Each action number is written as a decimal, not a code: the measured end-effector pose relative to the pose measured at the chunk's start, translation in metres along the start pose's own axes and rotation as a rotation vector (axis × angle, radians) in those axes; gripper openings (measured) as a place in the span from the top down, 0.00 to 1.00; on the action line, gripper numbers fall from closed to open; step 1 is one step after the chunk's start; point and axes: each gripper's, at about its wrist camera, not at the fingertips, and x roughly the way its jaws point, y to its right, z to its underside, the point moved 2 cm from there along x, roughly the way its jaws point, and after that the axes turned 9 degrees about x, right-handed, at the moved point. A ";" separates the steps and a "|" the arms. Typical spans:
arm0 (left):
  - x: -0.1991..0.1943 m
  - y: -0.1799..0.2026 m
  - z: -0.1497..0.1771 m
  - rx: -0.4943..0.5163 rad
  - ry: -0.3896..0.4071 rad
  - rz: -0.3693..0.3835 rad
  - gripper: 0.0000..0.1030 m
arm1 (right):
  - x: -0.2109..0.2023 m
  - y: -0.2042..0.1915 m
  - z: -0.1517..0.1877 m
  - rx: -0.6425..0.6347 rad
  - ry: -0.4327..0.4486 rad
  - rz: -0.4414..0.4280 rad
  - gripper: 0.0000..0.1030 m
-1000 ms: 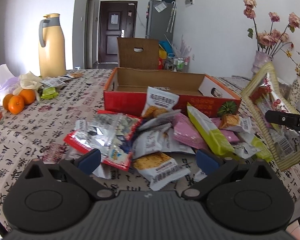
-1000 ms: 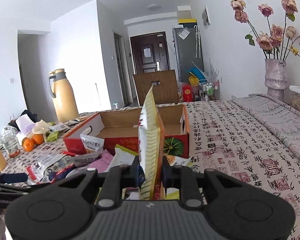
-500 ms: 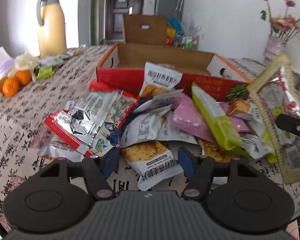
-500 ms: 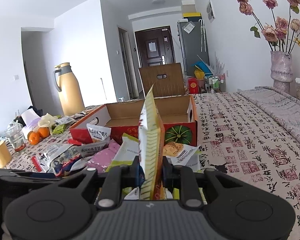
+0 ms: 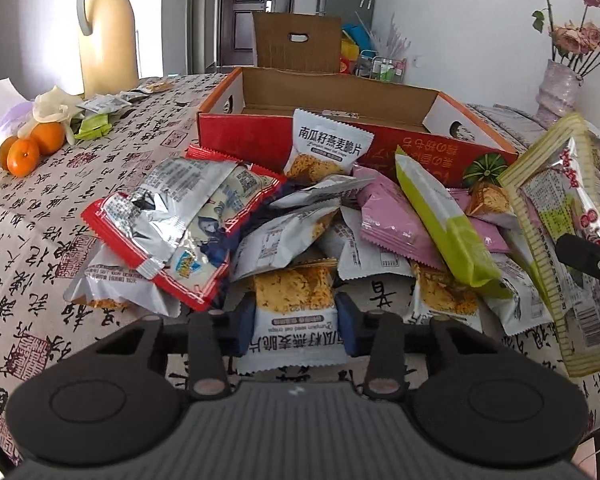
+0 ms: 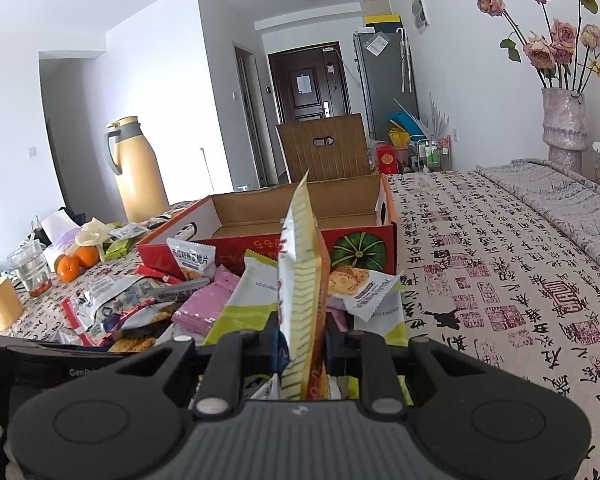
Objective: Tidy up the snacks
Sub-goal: 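Lift the wafer bar with the right gripper while the left gripper grasps a white cracker packet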
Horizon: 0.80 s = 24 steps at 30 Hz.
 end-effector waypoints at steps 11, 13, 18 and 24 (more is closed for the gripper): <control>-0.031 -0.001 0.003 0.032 0.099 0.032 0.61 | -0.008 -0.005 0.002 -0.004 0.005 -0.001 0.81; -0.041 -0.001 0.003 0.038 0.138 0.042 0.61 | -0.010 -0.007 0.001 -0.007 0.011 -0.002 0.81; -0.061 0.000 -0.003 0.045 0.244 0.058 0.61 | -0.014 -0.009 -0.001 -0.011 0.021 -0.003 0.81; -0.068 0.000 -0.016 0.047 0.290 0.053 0.61 | -0.013 -0.013 -0.005 -0.017 0.031 -0.008 0.81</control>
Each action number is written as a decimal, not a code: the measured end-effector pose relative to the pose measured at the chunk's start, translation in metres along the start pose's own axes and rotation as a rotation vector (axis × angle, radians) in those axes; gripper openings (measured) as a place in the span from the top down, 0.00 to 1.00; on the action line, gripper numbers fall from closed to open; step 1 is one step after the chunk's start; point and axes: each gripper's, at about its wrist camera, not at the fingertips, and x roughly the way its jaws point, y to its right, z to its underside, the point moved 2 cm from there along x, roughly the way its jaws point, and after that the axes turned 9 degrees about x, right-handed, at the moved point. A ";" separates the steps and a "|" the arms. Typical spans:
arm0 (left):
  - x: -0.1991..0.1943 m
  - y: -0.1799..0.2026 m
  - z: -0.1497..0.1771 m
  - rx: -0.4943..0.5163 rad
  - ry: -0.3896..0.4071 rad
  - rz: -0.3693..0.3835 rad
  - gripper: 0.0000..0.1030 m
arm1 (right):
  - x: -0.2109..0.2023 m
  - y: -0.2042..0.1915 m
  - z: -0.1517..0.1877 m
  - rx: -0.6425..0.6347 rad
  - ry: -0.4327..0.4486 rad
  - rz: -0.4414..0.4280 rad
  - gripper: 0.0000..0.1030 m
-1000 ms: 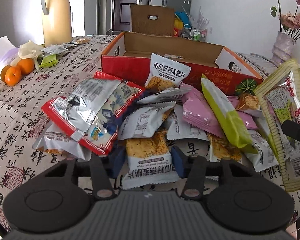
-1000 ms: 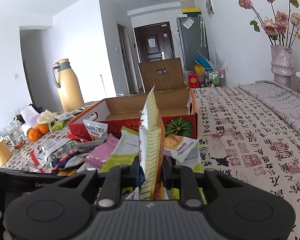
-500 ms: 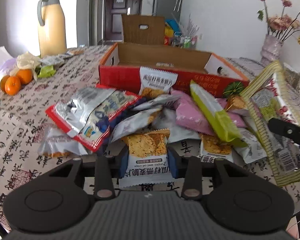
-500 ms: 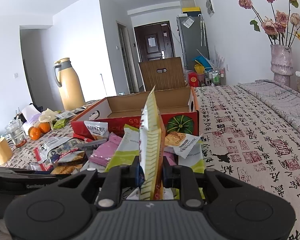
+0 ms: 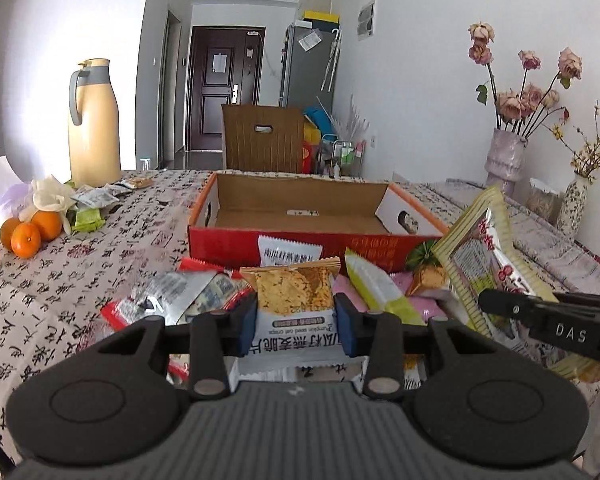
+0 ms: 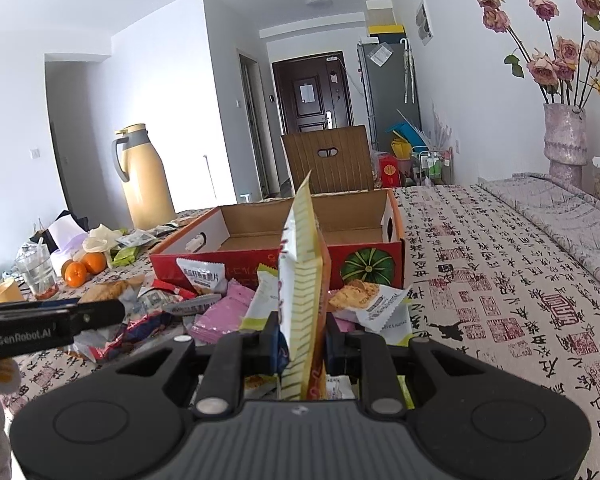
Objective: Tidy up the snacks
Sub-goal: 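Lift the wafer bar with the right gripper while the left gripper grasps a white cracker packet, then lower both held packets into the cardboard box and open both grippers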
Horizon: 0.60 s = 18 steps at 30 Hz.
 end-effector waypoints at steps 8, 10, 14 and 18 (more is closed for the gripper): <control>0.007 -0.005 -0.022 -0.013 0.046 0.000 0.61 | 0.006 -0.003 -0.013 -0.002 0.028 -0.002 0.81; 0.010 -0.006 -0.030 -0.014 0.060 -0.002 0.61 | 0.010 -0.004 -0.019 -0.004 0.038 -0.003 0.81; 0.019 -0.007 -0.046 -0.014 0.083 -0.001 0.61 | 0.017 -0.007 -0.034 -0.011 0.068 -0.001 0.81; 0.032 -0.009 -0.064 -0.012 0.100 -0.010 0.61 | 0.027 -0.010 -0.054 -0.023 0.106 -0.003 0.81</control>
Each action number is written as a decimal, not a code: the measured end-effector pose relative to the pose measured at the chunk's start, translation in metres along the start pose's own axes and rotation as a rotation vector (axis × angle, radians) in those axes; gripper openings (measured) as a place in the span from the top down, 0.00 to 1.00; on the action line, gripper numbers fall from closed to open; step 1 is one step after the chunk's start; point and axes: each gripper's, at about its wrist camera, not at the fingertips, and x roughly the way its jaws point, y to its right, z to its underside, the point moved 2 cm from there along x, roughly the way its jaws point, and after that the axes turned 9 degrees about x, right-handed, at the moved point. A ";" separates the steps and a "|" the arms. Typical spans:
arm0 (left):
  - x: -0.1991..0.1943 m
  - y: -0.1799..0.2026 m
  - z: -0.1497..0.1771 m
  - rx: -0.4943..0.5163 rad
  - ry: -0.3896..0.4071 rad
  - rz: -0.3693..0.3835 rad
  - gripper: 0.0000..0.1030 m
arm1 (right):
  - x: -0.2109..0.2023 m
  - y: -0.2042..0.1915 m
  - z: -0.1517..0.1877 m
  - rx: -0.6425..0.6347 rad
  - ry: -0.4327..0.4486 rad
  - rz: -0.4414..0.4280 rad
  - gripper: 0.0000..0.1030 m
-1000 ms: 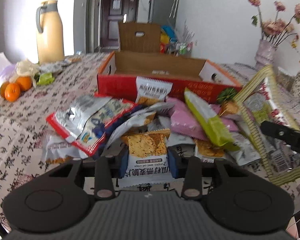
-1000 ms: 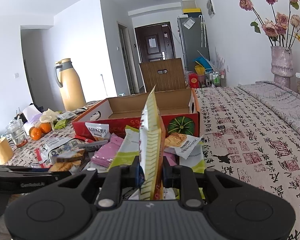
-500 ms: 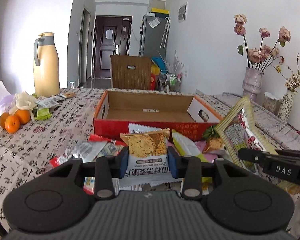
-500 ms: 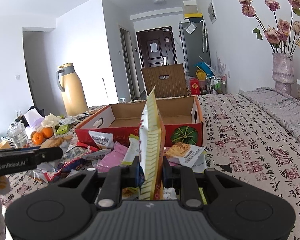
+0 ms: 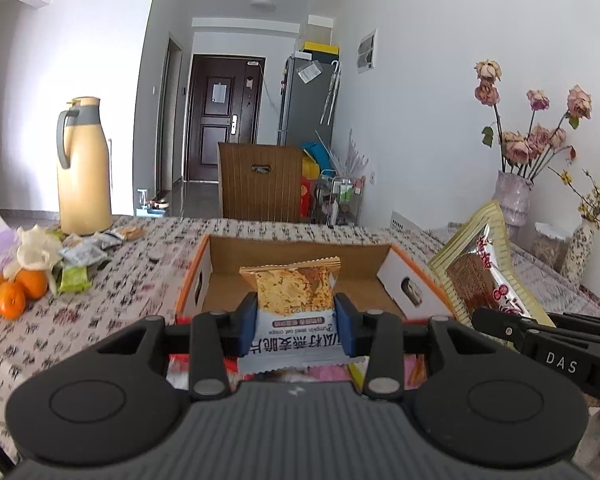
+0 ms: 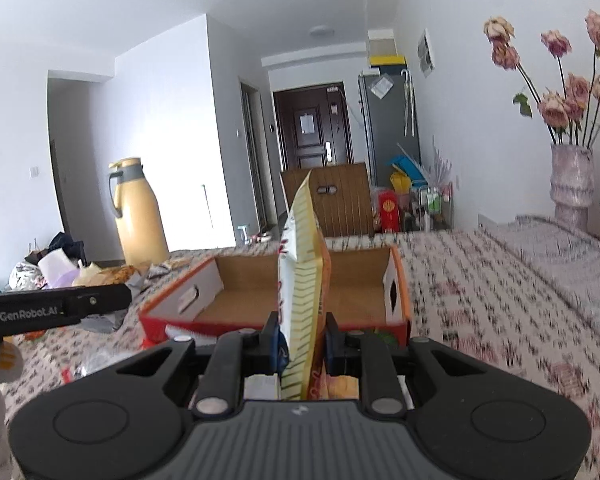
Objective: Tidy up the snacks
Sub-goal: 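Lower both held packets into the cardboard box and open both grippers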
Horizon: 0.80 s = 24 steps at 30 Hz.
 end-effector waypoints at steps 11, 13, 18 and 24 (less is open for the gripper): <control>0.067 -0.012 -0.040 -0.011 0.000 -0.073 0.61 | 0.071 -0.001 -0.052 -0.010 0.029 0.007 0.81; 0.080 -0.016 -0.044 -0.020 -0.008 -0.086 0.61 | 0.088 0.000 -0.057 -0.004 0.015 0.010 0.81; 0.111 -0.023 -0.050 -0.041 -0.028 -0.116 0.61 | 0.131 0.006 -0.064 0.009 -0.027 0.027 0.81; 0.148 -0.030 -0.045 -0.037 -0.067 -0.149 0.61 | 0.175 0.015 -0.051 0.030 -0.084 0.037 0.81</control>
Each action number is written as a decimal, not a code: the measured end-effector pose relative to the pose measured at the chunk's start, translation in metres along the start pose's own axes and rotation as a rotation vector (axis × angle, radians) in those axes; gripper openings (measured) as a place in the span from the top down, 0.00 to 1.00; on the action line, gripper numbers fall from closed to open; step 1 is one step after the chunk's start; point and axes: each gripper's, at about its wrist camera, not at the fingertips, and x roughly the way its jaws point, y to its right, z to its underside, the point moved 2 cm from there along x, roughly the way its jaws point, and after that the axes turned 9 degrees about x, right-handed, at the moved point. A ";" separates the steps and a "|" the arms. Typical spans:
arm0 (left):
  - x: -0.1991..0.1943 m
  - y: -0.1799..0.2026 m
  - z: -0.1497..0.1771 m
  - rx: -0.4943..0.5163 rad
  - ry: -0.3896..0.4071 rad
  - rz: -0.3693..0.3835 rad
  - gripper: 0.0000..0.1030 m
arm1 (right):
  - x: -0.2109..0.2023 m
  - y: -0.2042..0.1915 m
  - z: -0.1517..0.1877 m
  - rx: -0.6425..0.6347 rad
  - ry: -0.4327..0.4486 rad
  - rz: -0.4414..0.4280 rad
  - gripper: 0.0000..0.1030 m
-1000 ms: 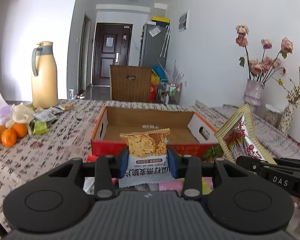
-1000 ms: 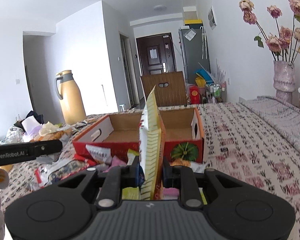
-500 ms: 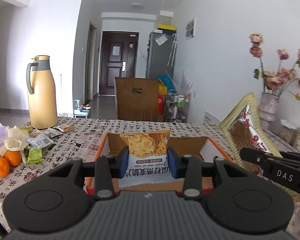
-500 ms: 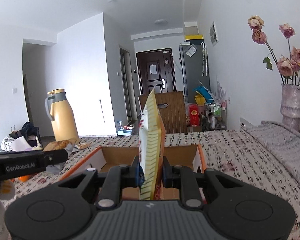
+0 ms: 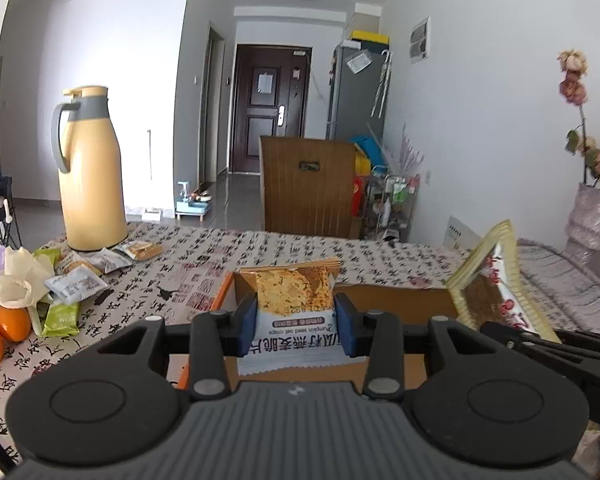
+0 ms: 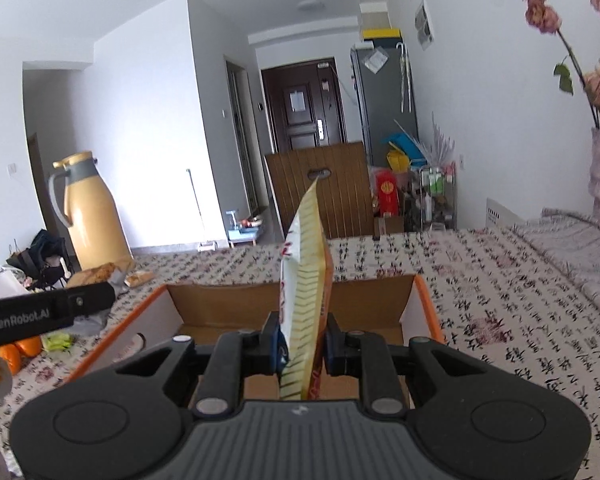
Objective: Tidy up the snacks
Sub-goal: 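Lower both held packets into the cardboard box and open both grippers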
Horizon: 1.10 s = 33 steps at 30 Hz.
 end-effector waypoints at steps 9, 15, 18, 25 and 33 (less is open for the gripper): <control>0.039 -0.007 0.025 -0.004 -0.120 0.001 0.60 | 0.029 0.019 0.011 0.030 -0.060 0.019 0.80; 0.025 -0.009 0.024 -0.014 -0.062 -0.024 0.10 | 0.023 0.020 0.011 0.033 -0.049 0.039 0.30; 0.020 -0.008 0.022 -0.013 -0.043 -0.030 0.00 | 0.016 0.020 0.010 0.039 -0.028 0.050 0.06; 0.014 -0.008 0.014 -0.018 -0.042 -0.035 0.00 | 0.008 0.020 0.004 0.046 -0.023 0.074 0.00; -0.010 -0.006 0.004 -0.012 -0.017 -0.032 0.00 | -0.008 0.013 -0.002 0.027 -0.017 0.078 0.00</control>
